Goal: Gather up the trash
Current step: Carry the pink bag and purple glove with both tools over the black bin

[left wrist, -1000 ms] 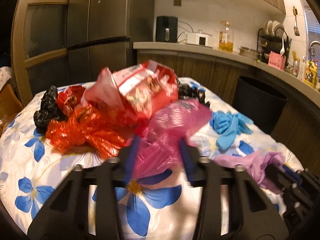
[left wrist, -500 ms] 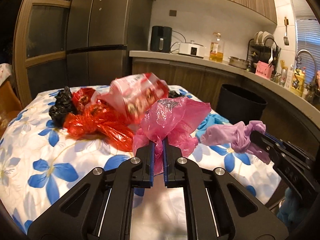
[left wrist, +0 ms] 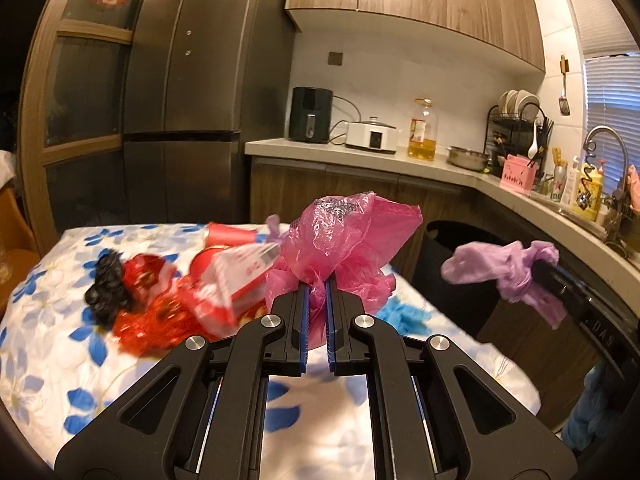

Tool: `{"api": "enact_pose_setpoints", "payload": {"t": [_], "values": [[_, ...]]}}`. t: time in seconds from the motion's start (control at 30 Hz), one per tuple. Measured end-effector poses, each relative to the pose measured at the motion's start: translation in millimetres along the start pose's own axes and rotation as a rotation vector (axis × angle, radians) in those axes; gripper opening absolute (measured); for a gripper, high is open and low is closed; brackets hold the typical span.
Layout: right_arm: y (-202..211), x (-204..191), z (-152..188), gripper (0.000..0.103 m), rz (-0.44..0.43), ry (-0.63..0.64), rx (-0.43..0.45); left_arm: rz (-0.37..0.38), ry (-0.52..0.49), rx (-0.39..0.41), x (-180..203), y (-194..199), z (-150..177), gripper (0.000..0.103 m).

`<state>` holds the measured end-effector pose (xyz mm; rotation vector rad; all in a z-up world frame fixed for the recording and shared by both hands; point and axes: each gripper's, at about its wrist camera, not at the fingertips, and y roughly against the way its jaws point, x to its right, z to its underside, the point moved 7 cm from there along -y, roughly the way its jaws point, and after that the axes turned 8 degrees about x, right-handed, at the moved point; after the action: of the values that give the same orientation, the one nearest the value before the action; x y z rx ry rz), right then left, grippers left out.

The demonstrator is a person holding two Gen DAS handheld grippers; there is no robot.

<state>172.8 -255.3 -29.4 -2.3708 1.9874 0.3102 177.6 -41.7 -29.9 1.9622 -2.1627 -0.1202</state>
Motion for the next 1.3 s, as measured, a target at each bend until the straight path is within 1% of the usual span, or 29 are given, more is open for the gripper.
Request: {"api": "enact_pose_setpoints", "payload": {"t": [0.13,0.27,0.5,0.63,0.9,1.03,1.3], "values": [[-4.1,25.3,-19.0,0.010,0.054,-0.008,0.039,0.025,-0.009,0.004,17.6,-14.7,-12.6,0.006],[-8.8,48.2,-37.1,0.010,0.103,-0.005,0.081,0.066,-0.031,0.025,44.1,-31.9,-28.9,0.006],[-19.5,86.7,-67.3,0.010,0.180,0.012,0.153,0.143,-0.040,0.048,93.7,-73.3,-51.3,0.006],[-24.9,106.5,-77.9,0.010,0.217,0.017,0.190,0.168,-0.056,0.060,122.8,-100.6,-58.1,0.006],[-39.0,136.7,-91.7,0.010,0.233,0.003,0.230,0.213,-0.050,0.068,167.1,-146.0,-68.0,0.006],[-47.2,149.2,-94.4,0.010,0.238,-0.011,0.229,0.237,-0.060,0.062,189.4,-166.1,-68.4,0.006],[-66.6,168.9,-93.1,0.010,0.253,-0.023,0.218,0.257,-0.078,0.040,218.5,-197.1,-59.5,0.006]]}}
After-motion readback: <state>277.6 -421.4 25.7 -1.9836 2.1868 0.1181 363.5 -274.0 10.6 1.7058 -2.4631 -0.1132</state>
